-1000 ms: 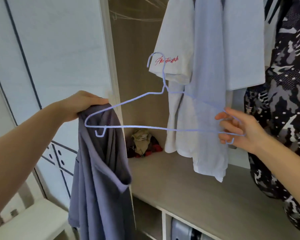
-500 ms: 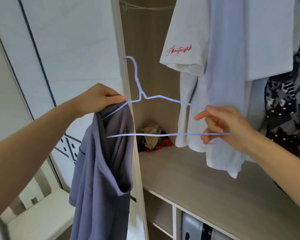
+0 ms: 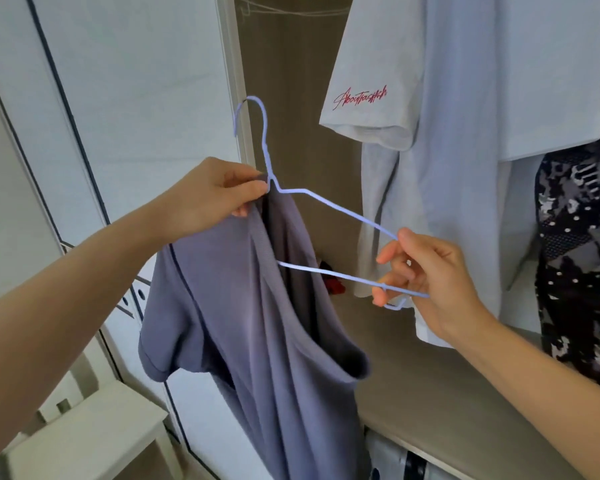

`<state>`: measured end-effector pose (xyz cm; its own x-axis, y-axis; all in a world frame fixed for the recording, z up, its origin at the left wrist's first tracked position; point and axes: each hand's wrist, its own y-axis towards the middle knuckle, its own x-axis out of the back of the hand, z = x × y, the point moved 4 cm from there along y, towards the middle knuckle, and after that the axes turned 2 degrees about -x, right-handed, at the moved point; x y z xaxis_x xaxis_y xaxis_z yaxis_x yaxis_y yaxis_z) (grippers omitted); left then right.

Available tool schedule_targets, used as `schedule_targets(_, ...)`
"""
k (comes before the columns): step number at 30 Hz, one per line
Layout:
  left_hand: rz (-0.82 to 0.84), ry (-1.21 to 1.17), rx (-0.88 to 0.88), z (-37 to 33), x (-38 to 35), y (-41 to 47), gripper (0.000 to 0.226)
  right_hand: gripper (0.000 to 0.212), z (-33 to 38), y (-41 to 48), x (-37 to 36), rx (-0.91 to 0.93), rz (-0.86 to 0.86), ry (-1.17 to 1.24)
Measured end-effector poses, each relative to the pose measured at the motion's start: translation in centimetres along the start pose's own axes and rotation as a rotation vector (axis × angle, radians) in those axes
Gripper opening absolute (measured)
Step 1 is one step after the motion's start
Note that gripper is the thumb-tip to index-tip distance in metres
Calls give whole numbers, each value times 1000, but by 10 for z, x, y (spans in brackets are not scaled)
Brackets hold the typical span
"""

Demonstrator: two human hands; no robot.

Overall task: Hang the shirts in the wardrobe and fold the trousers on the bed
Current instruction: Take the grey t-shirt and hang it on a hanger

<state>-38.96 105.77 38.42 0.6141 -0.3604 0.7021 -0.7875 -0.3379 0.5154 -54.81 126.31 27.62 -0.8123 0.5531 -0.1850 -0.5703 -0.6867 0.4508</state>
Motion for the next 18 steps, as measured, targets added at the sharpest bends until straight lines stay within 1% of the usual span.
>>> schedule_targets(2,-23,244,-114,-2,-1,-1,15,37,3,-1,1,-7,-10,41)
schedule_targets(3,-47,333,-170,-2,-2,-2,18,37,4,-2,2,-14,-9,63)
schedule_targets(4,-68,368,-213,-3,-4,-2,27,36,4,-4,1,-19,0,84)
schedule_targets(5,-80,349,-232,-2,-6,-2,35,36,5,-5,0,-20,12,100)
schedule_targets(6,-85,278,-230,-4,-9,-4,38,36,6,-7,-1,-24,31,112)
schedule_targets(9,-105,135,-197,-7,-17,-8,36,41,4,-12,0,-93,169,173)
schedule_targets(11,-129,86,-195,-7,-18,-10,37,49,-1,-13,3,-216,254,278)
schedule_targets(13,-147,32,-177,-7,-18,-10,39,55,-15,-11,9,-349,243,433)
schedule_targets(14,-154,12,-168,-6,-19,-10,39,51,-24,-9,10,-378,232,454)
schedule_targets(16,-163,-21,-148,-5,-20,-10,35,39,-44,-7,3,-400,267,392)
schedule_targets(18,-167,-60,-137,-5,-23,-11,31,40,-67,-9,-12,-422,335,277)
